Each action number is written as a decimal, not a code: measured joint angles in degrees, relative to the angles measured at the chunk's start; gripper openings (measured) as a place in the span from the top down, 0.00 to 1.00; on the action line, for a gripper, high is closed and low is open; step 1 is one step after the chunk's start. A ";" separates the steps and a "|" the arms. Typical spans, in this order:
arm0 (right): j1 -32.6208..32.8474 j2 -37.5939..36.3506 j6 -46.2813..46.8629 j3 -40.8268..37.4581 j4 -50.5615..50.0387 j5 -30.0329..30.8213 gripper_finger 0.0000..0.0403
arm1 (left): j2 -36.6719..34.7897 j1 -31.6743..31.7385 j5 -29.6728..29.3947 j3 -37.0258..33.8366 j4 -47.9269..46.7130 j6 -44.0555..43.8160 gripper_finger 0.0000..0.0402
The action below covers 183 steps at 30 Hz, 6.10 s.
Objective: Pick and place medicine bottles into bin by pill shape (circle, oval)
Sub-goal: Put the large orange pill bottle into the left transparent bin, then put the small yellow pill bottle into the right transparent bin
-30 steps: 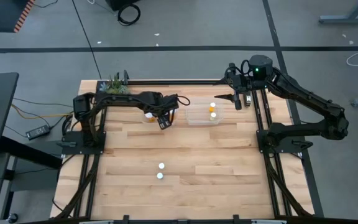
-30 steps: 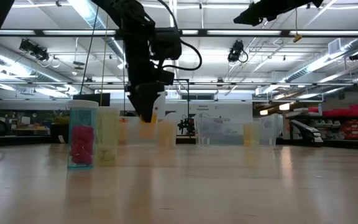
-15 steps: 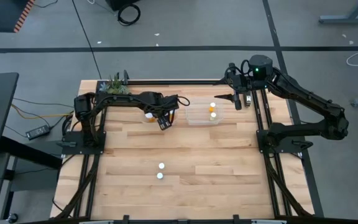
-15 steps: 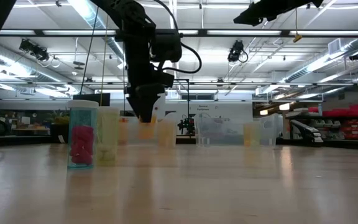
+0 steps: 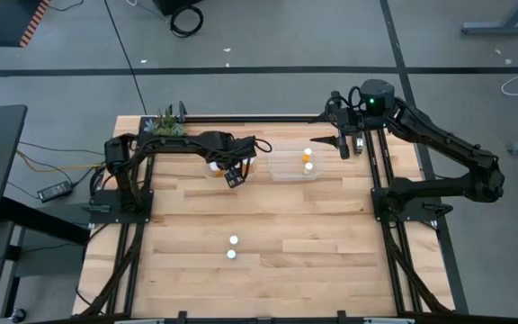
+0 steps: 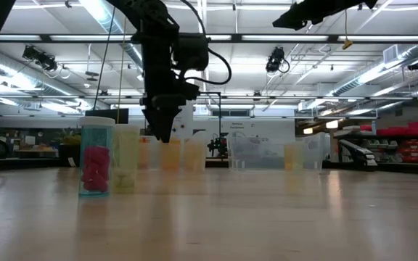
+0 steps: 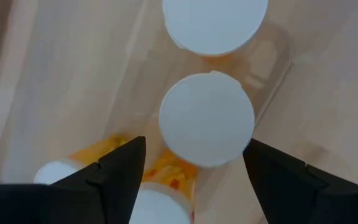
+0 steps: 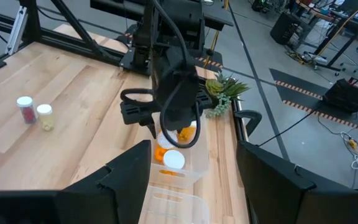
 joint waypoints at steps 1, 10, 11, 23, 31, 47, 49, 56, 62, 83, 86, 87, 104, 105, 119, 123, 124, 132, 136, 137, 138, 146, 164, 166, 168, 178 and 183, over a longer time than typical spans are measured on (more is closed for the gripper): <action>0.00 0.00 0.00 0.00 0.02 0.00 0.39 | -0.35 -0.02 -0.03 0.04 0.15 0.00 0.30; 0.00 0.32 -0.02 0.02 0.10 0.00 0.39 | -5.87 -0.47 -0.03 0.07 -3.93 -2.02 0.29; 0.00 0.56 -0.06 0.00 0.11 0.00 0.39 | -6.85 -0.75 -0.04 0.07 -4.18 -2.40 0.30; 0.13 2.89 -0.21 0.04 2.12 0.24 0.39 | -16.74 -11.46 -1.04 0.04 -4.11 -9.05 0.37; 0.71 3.77 0.75 0.04 2.96 -2.98 0.39 | -17.63 -24.19 -6.15 -9.32 4.40 -13.65 0.44; 12.00 9.05 3.29 0.04 12.39 -3.19 0.39 | -19.19 -32.68 -9.62 -21.98 19.94 -9.28 0.59; 13.96 10.04 3.17 0.04 13.44 -3.19 0.39 | -19.98 -32.89 -9.67 -23.09 20.72 -7.78 0.60; 20.00 11.72 5.40 0.00 18.21 -2.14 0.39 | -24.03 -35.91 -8.32 -27.75 24.87 -7.14 0.64; 23.98 11.13 8.74 0.02 19.30 3.27 0.39 | -23.32 -38.06 -3.90 -30.19 27.98 -10.25 0.65; 27.76 10.82 9.22 0.02 19.06 12.63 0.39 | -20.16 -37.31 3.23 -38.47 45.03 -13.64 0.42; 27.76 10.82 9.20 0.02 19.06 12.63 0.39 | -18.17 -37.31 3.67 -38.47 45.99 -13.25 0.38; 27.76 10.82 9.20 0.02 19.06 12.62 0.39 | -17.63 -37.31 3.69 -38.47 46.74 -13.13 0.38; 27.76 10.80 9.20 0.02 19.06 12.55 0.39 | -16.30 -37.27 6.70 -38.47 51.25 -10.79 0.37; 27.76 10.80 9.20 0.02 19.06 12.55 0.39 | -16.32 -37.27 6.69 -38.47 51.76 -10.47 0.37; 27.76 10.79 9.20 0.02 19.11 12.52 0.39 | -16.29 -37.27 6.68 -38.47 55.54 -7.41 0.43; 27.76 10.78 9.20 0.02 19.12 12.52 0.39 | -16.29 -37.27 6.65 -38.47 56.50 -5.93 0.47; 27.76 10.78 9.20 0.02 19.12 12.53 0.39 | -16.29 -37.27 6.66 -38.47 56.94 -5.62 0.48; 27.76 10.78 9.16 0.02 19.32 16.22 0.39 | -16.29 -35.40 6.42 -38.45 58.80 -3.63 0.61; 27.76 10.78 9.16 0.02 19.34 16.55 0.39 | -16.29 -34.05 6.42 -38.45 59.46 -2.11 0.67; 27.76 10.78 9.16 0.02 19.35 16.55 0.39 | -16.29 -33.73 6.46 -38.45 59.69 -1.82 0.68; 27.76 10.78 9.16 0.02 19.37 16.55 0.39 | -16.29 -33.48 6.69 -38.42 59.78 -1.68 0.68; 27.76 10.78 8.80 0.02 19.37 16.57 0.39 | -16.27 -33.11 8.13 -38.42 60.50 -1.42 0.63; 27.69 10.03 5.94 0.02 21.90 34.85 0.39 | -16.24 -19.76 3.56 -35.23 71.13 14.54 0.64; 27.41 8.94 4.86 0.30 21.28 36.81 0.39 | -16.21 -17.48 3.56 -33.63 71.43 15.21 0.65; 26.98 7.56 4.66 0.63 21.33 37.26 0.39 | -16.21 -15.40 3.56 -32.07 71.60 15.50 0.67; 24.25 -2.16 4.70 0.74 17.40 37.09 0.39 | -13.47 -9.56 5.16 -22.65 71.20 17.61 0.64; 22.74 -3.80 4.68 0.74 14.58 36.72 0.39 | -8.24 -9.22 5.18 -15.59 69.33 20.35 0.66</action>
